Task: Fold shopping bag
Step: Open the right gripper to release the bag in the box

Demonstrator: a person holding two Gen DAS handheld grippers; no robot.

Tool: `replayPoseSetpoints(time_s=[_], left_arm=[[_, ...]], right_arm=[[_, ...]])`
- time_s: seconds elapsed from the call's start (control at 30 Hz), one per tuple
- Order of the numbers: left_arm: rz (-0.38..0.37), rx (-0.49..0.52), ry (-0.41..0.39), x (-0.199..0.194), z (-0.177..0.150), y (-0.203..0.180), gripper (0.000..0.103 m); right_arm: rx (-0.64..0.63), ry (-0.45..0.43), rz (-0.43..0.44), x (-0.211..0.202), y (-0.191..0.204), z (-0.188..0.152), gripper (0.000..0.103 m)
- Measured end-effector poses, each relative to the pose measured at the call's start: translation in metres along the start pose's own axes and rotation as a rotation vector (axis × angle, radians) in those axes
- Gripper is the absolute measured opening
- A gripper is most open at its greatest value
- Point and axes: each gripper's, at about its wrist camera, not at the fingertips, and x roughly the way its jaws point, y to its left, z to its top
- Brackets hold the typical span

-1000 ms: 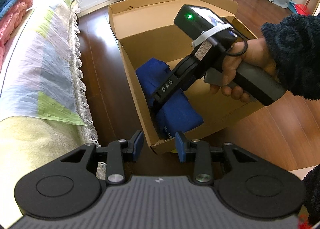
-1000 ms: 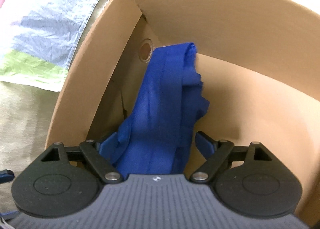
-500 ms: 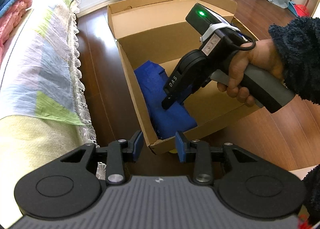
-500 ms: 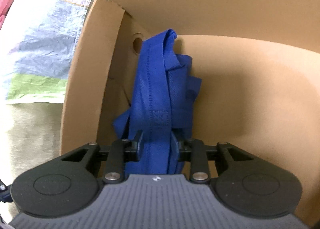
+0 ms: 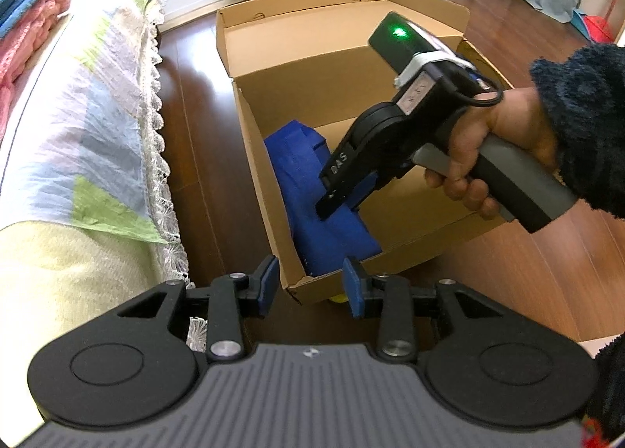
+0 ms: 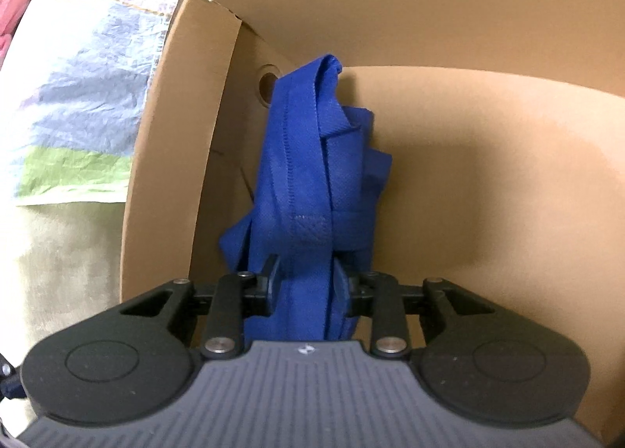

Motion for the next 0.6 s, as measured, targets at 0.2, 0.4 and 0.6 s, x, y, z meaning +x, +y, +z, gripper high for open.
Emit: replayPoseSetpoints(time_s=[0.2, 0.4, 0.6], left_arm=[[0.057, -0.07, 0.028, 0.006, -0.003, 0.003, 0.046], [0.108, -0.164, 0.038, 0.005, -0.004, 0.006, 0.05], [0.136, -0.258, 0.015, -0.006, 0.0, 0.004, 0.068]], right_arm=[[-0.064, -0.003, -0.006, -0.013, -0.007, 0.008, 0.027], [-0.137, -0.034, -0.033, -0.034, -0.01, 0.002, 0.029], [-0.269, -0.089, -0.095, -0.073, -0.002, -0.026, 0.047]])
